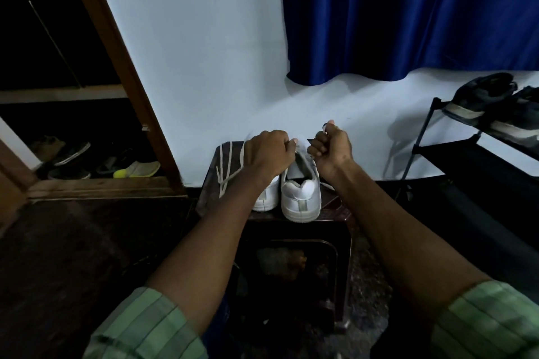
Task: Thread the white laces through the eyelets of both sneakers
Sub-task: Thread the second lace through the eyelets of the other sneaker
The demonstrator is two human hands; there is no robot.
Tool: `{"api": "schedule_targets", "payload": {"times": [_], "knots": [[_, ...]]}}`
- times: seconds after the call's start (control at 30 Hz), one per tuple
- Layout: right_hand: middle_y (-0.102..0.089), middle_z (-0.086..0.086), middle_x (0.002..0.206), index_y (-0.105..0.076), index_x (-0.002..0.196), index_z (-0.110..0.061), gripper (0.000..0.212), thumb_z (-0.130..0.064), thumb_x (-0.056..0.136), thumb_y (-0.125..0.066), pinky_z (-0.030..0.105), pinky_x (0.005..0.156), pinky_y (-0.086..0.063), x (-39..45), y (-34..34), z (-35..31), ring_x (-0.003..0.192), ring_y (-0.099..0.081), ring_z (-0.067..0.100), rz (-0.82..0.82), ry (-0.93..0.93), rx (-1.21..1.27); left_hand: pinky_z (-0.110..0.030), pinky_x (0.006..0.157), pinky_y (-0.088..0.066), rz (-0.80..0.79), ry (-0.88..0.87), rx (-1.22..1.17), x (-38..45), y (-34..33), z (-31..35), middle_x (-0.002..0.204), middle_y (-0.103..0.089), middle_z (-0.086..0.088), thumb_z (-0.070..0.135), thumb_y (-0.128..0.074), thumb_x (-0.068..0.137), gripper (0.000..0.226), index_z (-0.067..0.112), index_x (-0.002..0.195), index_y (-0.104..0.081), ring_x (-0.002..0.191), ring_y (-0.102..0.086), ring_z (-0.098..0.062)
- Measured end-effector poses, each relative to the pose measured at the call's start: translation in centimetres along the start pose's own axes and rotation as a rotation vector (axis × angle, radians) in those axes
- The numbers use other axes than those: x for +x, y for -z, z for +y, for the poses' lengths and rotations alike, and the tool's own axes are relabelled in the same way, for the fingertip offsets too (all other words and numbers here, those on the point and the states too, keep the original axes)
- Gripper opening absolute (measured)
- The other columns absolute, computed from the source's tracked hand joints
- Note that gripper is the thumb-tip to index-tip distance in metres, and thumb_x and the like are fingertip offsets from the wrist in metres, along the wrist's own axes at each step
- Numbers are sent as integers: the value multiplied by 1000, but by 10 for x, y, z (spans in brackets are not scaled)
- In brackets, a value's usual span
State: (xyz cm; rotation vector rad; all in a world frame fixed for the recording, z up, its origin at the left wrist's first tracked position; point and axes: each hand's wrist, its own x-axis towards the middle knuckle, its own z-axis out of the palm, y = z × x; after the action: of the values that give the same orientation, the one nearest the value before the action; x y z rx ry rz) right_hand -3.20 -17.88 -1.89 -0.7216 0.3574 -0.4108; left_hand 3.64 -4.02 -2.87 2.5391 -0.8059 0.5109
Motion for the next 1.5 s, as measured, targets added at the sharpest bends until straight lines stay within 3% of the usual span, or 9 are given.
{"api": "schedule_targets", "payload": {"times": [0.13, 0.37, 0.57, 0.67, 0.73, 0.87, 1.03, 1.23, 1.5], "knots": [[-20, -6, 55, -32, 67, -23, 39, -13, 105, -37, 24, 38, -16, 6, 3, -5, 45, -13, 11, 82, 1, 22, -33, 67, -42, -37, 82, 72, 0, 2, 3, 86, -75, -11, 61, -43, 100, 62, 14, 69, -69, 91, -70, -34], [-18, -5, 57, -29, 62, -24, 40, -6, 97, -34, 25, 39, -13, 15, 4, -22, 48, -11, 12, 137, 50, 21, -35, 66, -39, -34, 177, -103, 6, 12, 3, 81, -71, -18, 46, -49, 103, 59, 8, 58, -54, 88, -66, -42], [-65, 8, 72, -57, 84, -12, 21, -25, 97, -66, 20, 43, -31, 5, 15, -22, 43, -41, 9, -49, 189, -967, -32, 62, -42, -191, 36, -92, -2, 16, -9, 54, -52, 3, 51, -53, 101, 61, 16, 51, -49, 70, -62, -29], [-73, 5, 74, -71, 82, -6, 42, -47, 93, -70, 24, 57, -42, -3, 14, -23, 58, -57, 8, -194, 254, -1474, -32, 61, -43, -221, 10, -133, -5, 19, -10, 55, -55, 4, 54, -56, 100, 61, 19, 50, -51, 68, -63, -26], [-68, 7, 68, -68, 71, -6, 54, -56, 92, -67, 28, 63, -43, -5, 12, -20, 62, -57, 14, -251, 202, -1574, -32, 61, -44, -234, 13, -136, -7, 20, -8, 57, -57, 3, 52, -56, 99, 56, 17, 55, -58, 71, -64, -28], [-42, 0, 62, -55, 67, -17, 44, -52, 88, -72, 27, 57, -31, -3, 14, -10, 58, -38, 12, -266, 171, -1434, -34, 62, -42, -246, 37, -136, -8, 23, -4, 60, -54, -1, 46, -54, 98, 51, 13, 60, -58, 75, -62, -33], [-43, -14, 47, -54, 63, -17, 38, -27, 94, -73, 19, 41, -32, 4, 18, -10, 42, -38, 3, -243, 229, -1219, -35, 58, -39, -215, 98, -142, -5, 25, -3, 53, -52, -6, 39, -53, 97, 52, 10, 54, -44, 71, -62, -36], [-46, -10, 49, -58, 69, -11, 35, -29, 97, -71, 13, 38, -30, -9, 12, -17, 37, -40, 0, -279, 185, -1281, -35, 57, -38, -199, 77, -146, -8, 24, -7, 52, -50, -3, 44, -56, 98, 56, 9, 55, -49, 65, -59, -30], [-35, 0, 58, -45, 62, -21, 43, -32, 97, -67, 34, 60, -38, -29, -6, -37, 53, -36, 17, -265, 155, -854, -20, 53, -43, -209, 165, -663, -18, 53, -4, 52, -65, 3, 36, -63, 101, 47, 9, 63, -71, 46, -54, -5]]}}
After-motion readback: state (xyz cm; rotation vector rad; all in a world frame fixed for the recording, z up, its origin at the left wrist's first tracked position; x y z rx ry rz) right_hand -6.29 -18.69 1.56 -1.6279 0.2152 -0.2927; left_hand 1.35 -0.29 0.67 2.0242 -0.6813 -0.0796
